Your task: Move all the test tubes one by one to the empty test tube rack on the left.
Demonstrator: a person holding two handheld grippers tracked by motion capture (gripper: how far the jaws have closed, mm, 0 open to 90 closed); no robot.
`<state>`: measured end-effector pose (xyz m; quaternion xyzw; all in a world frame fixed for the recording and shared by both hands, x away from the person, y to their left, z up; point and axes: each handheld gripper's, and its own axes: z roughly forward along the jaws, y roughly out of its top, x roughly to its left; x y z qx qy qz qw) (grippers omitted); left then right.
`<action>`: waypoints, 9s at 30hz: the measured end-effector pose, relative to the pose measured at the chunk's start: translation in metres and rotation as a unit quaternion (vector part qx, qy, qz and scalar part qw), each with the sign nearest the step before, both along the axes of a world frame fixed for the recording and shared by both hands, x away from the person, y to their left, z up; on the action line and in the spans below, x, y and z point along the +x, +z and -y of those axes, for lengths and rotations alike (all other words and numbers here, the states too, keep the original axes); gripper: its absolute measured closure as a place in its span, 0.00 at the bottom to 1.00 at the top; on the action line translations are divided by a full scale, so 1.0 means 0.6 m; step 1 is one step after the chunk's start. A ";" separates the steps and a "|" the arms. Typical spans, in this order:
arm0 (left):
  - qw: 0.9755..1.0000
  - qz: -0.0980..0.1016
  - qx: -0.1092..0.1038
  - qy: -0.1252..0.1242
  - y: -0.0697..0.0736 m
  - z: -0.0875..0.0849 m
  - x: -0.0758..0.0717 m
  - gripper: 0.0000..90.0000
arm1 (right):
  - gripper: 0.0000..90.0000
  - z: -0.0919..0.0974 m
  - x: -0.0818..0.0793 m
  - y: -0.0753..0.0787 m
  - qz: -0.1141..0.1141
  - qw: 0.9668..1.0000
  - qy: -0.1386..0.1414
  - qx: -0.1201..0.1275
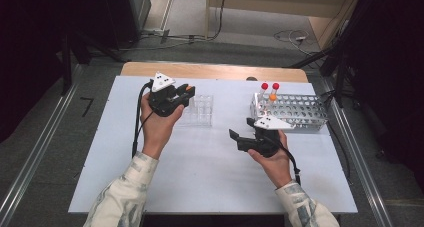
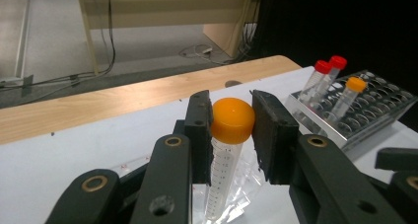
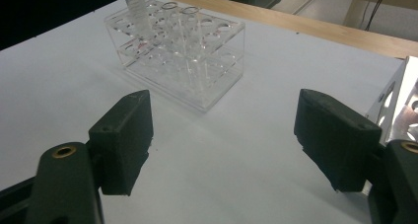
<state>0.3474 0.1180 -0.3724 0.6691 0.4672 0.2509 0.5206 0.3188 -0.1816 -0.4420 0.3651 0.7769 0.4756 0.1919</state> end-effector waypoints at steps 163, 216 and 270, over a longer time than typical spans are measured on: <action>0.999 -0.033 -0.025 0.010 -0.087 -0.010 -0.064 0.33 | 0.79 0.062 0.060 0.057 0.063 0.995 -0.068 0.027; 0.995 -0.014 0.038 -0.086 -0.082 0.039 -0.080 0.70 | 0.79 -0.176 0.013 -0.017 0.018 0.996 0.088 -0.010; 1.000 0.006 0.006 0.006 -0.007 -0.026 -0.026 0.79 | 0.25 -0.030 0.015 0.009 0.014 1.000 0.005 0.005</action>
